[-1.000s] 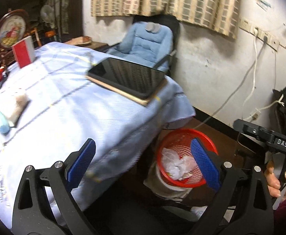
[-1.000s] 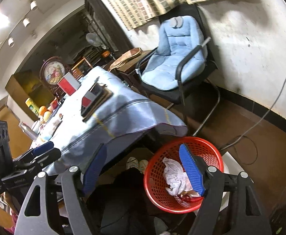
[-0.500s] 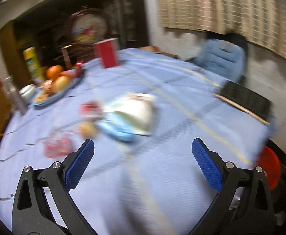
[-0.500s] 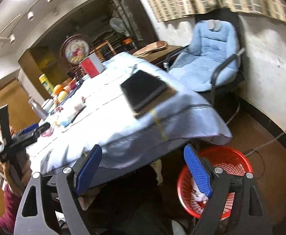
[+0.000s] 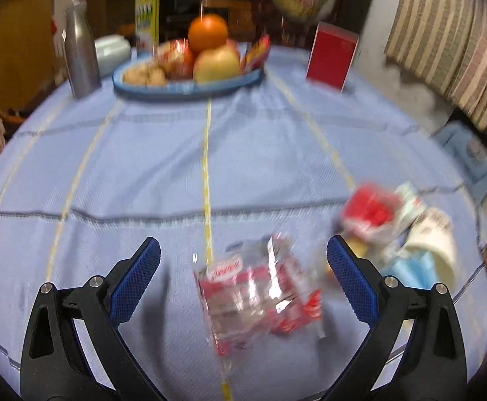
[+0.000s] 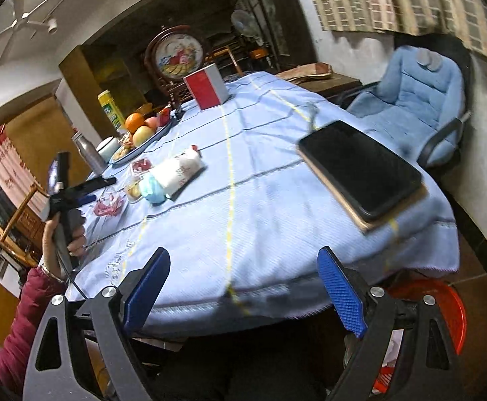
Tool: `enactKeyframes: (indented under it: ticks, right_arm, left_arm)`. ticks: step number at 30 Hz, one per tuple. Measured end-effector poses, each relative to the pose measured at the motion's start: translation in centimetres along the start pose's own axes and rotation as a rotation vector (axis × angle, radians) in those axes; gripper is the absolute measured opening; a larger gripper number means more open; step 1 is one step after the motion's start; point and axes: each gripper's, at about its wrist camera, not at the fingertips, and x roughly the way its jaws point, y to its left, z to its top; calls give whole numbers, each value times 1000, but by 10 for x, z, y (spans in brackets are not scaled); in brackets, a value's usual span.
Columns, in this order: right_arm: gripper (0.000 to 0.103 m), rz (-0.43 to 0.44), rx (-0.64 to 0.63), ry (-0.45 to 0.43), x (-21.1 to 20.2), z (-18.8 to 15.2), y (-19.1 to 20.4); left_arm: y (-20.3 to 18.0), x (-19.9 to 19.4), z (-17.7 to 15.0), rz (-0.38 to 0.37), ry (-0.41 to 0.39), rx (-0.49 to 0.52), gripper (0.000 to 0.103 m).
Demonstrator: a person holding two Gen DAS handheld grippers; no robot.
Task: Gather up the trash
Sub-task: 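Return both tools to the table toward the snack wrapper and paper cup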
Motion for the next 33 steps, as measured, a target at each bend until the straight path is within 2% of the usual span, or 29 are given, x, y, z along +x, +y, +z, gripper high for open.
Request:
enactKeyframes:
  ticks: [2,4,6,10,16,21,25,28,30,33]
  right_arm:
    - [90,16,-2,5,8,6,7]
    - [91,50,9,15,21,14,17]
    - [91,77,16,29,33,21,26]
    - [91,119,-14,96,72,39,54]
    - [91,118,-99,182,133,55,101]
    - [90,59,-158,200,165,61,121]
    - [85,12,-116,204,184,71,114]
    - [75,-51,-80,213,194,78,95]
    - [70,-113,-22,173,187,86,67]
    - [70,-193,104,110,169,98,19]
  left_arm:
    - [-7,9,-4,-4,44,24,96]
    - [-13,20,-9,29,96,50,97]
    - [-17,19,-9,58,85,81,97]
    - [-14,20,-9,46,87,61,97]
    - [-14,24,-8,49,86,62,97]
    - [-14,25,-8,53,85,60,98]
    - [-15,25,-8,54,85,58,98]
    - [-14,26,-8,53,85,59,98]
    - [-14,26,-8,54,84,59,98]
    - [-15,26,-8,54,84,58,98]
